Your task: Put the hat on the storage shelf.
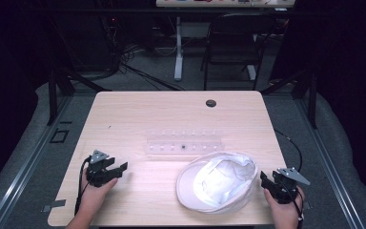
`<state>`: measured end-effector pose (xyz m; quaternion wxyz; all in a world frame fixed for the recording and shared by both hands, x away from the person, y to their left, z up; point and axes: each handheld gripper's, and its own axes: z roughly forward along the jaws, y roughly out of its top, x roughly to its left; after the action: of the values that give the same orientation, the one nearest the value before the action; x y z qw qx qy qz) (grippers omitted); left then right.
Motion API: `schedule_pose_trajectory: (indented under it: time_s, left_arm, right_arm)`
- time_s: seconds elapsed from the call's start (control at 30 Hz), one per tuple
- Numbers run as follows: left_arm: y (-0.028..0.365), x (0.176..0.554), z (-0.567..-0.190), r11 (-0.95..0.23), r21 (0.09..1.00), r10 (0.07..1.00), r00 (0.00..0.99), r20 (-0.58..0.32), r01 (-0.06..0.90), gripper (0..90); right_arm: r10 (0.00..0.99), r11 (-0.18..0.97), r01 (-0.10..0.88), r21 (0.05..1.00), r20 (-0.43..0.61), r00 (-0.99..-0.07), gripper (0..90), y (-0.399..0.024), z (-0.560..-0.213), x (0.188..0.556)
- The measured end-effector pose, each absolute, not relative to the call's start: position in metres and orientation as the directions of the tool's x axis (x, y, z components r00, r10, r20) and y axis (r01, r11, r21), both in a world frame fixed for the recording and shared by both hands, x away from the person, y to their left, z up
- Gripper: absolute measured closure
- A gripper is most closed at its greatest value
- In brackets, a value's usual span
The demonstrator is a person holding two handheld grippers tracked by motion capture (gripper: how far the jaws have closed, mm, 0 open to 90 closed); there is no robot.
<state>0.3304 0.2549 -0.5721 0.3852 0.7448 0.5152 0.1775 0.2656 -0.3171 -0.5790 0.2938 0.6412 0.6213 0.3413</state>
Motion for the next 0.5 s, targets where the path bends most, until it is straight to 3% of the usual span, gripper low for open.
schedule_pose_trajectory:
  time_s: [0.27, 0.5]
  left_arm:
    - [0.252, 0.327, -0.571, -0.198, 0.747, 0.905, 0.412, -0.11, 0.635, 47.0]
    - [0.249, 0.325, -0.569, -0.223, 0.756, 0.904, 0.42, -0.076, 0.616, 46.5]
  right_arm:
    - [0.998, -0.051, 0.604, 0.795, 0.07, -0.007, 47.5, -0.316, -0.575, 0.265]
    - [0.994, -0.028, 0.719, 0.694, 0.092, -0.05, 46.2, -0.313, -0.565, 0.274]
